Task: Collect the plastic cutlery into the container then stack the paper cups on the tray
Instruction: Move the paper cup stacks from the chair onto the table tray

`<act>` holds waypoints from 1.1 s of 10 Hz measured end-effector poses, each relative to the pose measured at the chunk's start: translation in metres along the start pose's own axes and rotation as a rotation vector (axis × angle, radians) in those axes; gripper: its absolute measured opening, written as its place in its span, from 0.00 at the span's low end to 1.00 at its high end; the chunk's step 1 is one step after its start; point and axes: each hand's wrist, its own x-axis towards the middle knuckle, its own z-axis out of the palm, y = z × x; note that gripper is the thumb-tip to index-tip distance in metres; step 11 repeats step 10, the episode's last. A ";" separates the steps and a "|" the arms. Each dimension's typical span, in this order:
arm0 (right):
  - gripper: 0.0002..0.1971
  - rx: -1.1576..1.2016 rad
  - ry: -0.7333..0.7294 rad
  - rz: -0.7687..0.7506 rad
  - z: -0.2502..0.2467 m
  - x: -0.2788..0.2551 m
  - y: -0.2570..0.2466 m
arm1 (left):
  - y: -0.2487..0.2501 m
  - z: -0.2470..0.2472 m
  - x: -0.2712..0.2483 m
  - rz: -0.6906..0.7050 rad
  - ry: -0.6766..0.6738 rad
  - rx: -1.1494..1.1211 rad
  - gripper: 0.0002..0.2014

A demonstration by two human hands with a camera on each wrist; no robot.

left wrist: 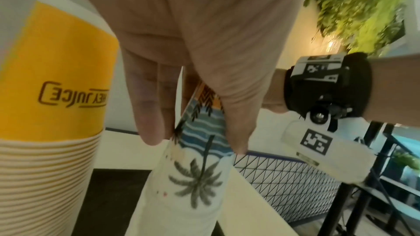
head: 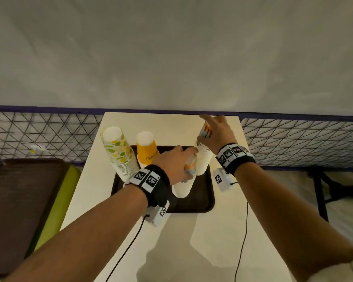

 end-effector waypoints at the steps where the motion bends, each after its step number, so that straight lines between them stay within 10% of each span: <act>1: 0.37 -0.039 0.002 -0.044 0.000 0.000 0.003 | 0.000 0.012 0.005 -0.031 0.053 -0.078 0.34; 8: 0.37 -0.041 0.058 -0.134 0.008 -0.043 0.004 | -0.020 -0.002 0.038 -0.091 0.181 -0.086 0.35; 11: 0.43 0.046 0.012 -0.098 -0.007 -0.047 -0.004 | -0.017 -0.011 0.018 -0.101 0.204 -0.078 0.53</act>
